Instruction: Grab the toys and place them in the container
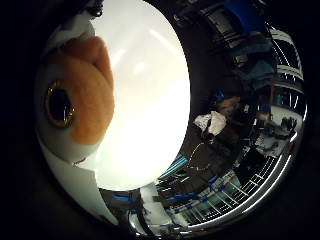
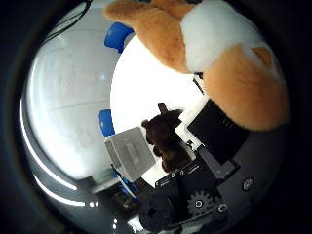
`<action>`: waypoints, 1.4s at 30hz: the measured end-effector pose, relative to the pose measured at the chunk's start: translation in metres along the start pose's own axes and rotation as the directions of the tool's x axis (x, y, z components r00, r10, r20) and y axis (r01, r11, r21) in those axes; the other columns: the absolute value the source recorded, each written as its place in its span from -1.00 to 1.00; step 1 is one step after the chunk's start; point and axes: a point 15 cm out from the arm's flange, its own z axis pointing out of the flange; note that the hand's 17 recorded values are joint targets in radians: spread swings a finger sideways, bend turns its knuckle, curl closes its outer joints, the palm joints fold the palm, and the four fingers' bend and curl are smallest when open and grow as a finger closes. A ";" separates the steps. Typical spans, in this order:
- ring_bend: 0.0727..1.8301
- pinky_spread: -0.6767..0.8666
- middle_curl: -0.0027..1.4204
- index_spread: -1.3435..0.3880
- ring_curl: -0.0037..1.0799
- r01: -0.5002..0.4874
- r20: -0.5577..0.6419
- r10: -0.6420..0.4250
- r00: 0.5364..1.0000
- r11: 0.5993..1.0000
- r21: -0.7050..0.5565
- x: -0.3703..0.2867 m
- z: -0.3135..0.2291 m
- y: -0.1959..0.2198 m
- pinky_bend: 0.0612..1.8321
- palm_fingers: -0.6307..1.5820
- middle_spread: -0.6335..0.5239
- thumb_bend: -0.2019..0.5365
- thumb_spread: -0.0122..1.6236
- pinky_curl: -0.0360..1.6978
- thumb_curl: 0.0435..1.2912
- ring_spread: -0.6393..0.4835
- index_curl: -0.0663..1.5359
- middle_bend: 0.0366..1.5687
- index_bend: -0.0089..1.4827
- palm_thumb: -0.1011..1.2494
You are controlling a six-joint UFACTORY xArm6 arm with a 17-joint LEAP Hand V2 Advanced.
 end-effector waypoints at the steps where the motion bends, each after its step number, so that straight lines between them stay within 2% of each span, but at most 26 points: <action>1: 0.51 -0.35 0.56 0.15 0.58 0.020 0.002 -0.020 1.000 1.000 0.015 -0.009 -0.009 0.003 0.48 0.42 -0.40 -0.48 0.49 0.19 -0.23 -0.32 0.36 0.52 0.32 0.63; 9: 0.49 -0.37 0.53 0.16 0.61 0.149 0.037 -0.151 0.988 0.987 0.055 -0.081 -0.049 0.034 0.43 0.45 -0.37 -0.48 0.53 0.26 -0.24 -0.32 0.37 0.52 0.31 0.64; 18: 0.47 -0.38 0.52 0.16 0.62 0.361 0.035 -0.365 0.930 0.928 0.097 -0.195 -0.075 0.087 0.38 0.46 -0.36 -0.47 0.54 0.32 -0.24 -0.32 0.38 0.51 0.28 0.65; 26: 0.45 -0.39 0.53 0.16 0.63 0.497 0.054 -0.505 0.861 0.860 0.118 -0.300 -0.069 0.141 0.35 0.47 -0.37 -0.48 0.54 0.36 -0.24 -0.33 0.39 0.48 0.28 0.66; 34: 0.43 -0.40 0.54 0.16 0.64 0.591 0.081 -0.604 0.793 0.794 0.143 -0.377 -0.055 0.187 0.32 0.48 -0.37 -0.48 0.54 0.38 -0.23 -0.33 0.40 0.48 0.25 0.66; 40: 0.42 -0.41 0.54 0.16 0.65 0.624 0.093 -0.638 0.765 0.769 0.140 -0.414 -0.027 0.199 0.29 0.49 -0.37 -0.49 0.54 0.39 -0.23 -0.34 0.40 0.46 0.23 0.65; 42: 0.42 -0.44 0.51 0.15 0.58 0.636 0.095 -0.647 0.756 0.762 0.126 -0.421 -0.018 0.204 0.24 0.50 -0.36 -0.53 0.55 0.31 -0.26 -0.32 0.39 0.38 0.14 0.55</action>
